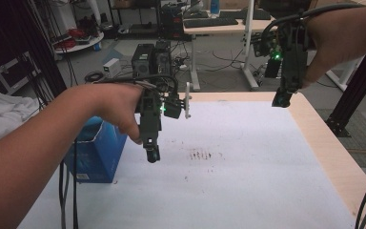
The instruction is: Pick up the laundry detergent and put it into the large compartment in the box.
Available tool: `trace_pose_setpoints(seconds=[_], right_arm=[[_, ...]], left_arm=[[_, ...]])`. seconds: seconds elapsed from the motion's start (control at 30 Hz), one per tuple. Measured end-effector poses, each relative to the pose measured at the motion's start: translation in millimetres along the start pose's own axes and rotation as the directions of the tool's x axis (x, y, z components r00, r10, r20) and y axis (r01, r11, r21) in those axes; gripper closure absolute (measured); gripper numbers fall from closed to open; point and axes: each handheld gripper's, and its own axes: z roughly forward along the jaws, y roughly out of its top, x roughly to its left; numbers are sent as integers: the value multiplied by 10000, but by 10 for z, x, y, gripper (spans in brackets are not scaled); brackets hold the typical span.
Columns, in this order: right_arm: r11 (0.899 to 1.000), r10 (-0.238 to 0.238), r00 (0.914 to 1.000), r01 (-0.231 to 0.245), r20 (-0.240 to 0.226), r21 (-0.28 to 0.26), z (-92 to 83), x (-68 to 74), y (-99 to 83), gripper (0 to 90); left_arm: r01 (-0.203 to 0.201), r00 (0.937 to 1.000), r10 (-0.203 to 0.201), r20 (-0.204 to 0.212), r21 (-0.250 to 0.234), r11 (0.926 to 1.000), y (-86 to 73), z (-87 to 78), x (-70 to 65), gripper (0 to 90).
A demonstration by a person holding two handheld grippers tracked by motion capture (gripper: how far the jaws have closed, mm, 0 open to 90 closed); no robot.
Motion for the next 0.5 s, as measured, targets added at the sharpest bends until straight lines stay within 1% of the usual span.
trace_pose_setpoints(seconds=[0.03, 0.13, 0.2, 0.27, 0.33, 0.37, 0.4, 0.47, 0.5], right_arm=[[10000, -5, 10000, 5, -9, 28, 2, -2, -4, 31], [10000, 24, 10000, -24, -29, 22, 8, -5, -19, 31], [10000, -13, 10000, 13, -22, 34, 12, -16, -27, 31], [10000, 27, 10000, -27, -73, 72, 10, -17, -34, 31], [10000, 29, 10000, -29, -60, 35, 7, -24, -41, 31], [10000, 55, 10000, -55, -61, 27, 8, -23, -41, 31], [10000, 41, 10000, -41, -63, 41, 9, -24, -41, 31], [9999, 83, 9999, -83, -73, 61, 10, -20, -37, 31], [10000, 7, 10000, -7, -62, 65, 12, -21, -27, 31]], left_arm=[[-46, 10000, 46, 3, 11, 10000, -3, -2, 5, 16], [-15, 10000, 15, 5, 29, 10000, -15, -5, 10, 16], [85, 10000, -85, 36, 29, 10000, -31, -7, 11, 16], [69, 10000, -69, 0, 39, 10000, -48, -15, 17, 16], [154, 9999, -154, 7, -20, 9999, -66, -19, 15, 16], [96, 9999, -96, -40, 28, 10000, -73, -23, 18, 16], [169, 9999, -169, -32, 0, 9999, -81, -21, 14, 16], [176, 9998, -175, -31, 21, 9998, -85, -14, 19, 16], [192, 9998, -192, -61, 16, 9998, -86, -7, 14, 16]])
